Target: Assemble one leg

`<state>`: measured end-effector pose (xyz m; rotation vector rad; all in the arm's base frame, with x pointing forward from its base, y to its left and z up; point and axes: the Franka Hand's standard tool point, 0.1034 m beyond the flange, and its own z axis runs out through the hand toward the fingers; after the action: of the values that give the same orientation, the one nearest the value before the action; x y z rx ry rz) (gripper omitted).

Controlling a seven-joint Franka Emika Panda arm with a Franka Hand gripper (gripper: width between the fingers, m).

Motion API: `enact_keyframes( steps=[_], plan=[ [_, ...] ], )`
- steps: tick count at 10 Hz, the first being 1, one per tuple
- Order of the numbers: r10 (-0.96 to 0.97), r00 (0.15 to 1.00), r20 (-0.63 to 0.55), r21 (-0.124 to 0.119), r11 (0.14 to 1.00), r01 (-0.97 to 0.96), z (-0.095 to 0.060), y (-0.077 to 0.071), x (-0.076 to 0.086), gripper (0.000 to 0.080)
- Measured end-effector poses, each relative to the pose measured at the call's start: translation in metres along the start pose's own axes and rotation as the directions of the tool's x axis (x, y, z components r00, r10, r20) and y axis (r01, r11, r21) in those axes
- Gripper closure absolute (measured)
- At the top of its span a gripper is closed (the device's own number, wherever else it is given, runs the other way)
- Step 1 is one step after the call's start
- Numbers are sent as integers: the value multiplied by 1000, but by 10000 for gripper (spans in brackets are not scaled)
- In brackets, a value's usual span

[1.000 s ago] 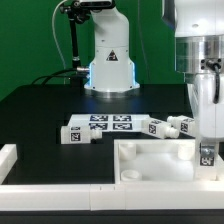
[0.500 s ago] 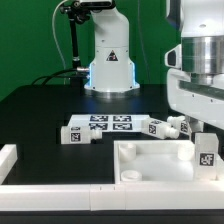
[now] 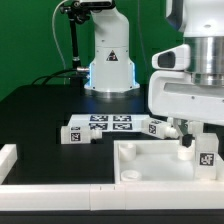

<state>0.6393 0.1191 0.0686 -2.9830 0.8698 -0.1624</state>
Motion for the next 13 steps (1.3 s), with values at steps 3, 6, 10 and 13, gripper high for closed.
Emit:
enact_keyframes(
  steps=[3,6,10,13],
  plan=[
    [-103,994,-29,13,995,103,3,4,5,261],
    [-11,999,-31,8,1000,12,3,9,9,481],
    [91,995,-31,-2,996,-91,3,16,12,481],
    [92,995,-31,-2,996,-92,3,16,12,481]
  ],
)
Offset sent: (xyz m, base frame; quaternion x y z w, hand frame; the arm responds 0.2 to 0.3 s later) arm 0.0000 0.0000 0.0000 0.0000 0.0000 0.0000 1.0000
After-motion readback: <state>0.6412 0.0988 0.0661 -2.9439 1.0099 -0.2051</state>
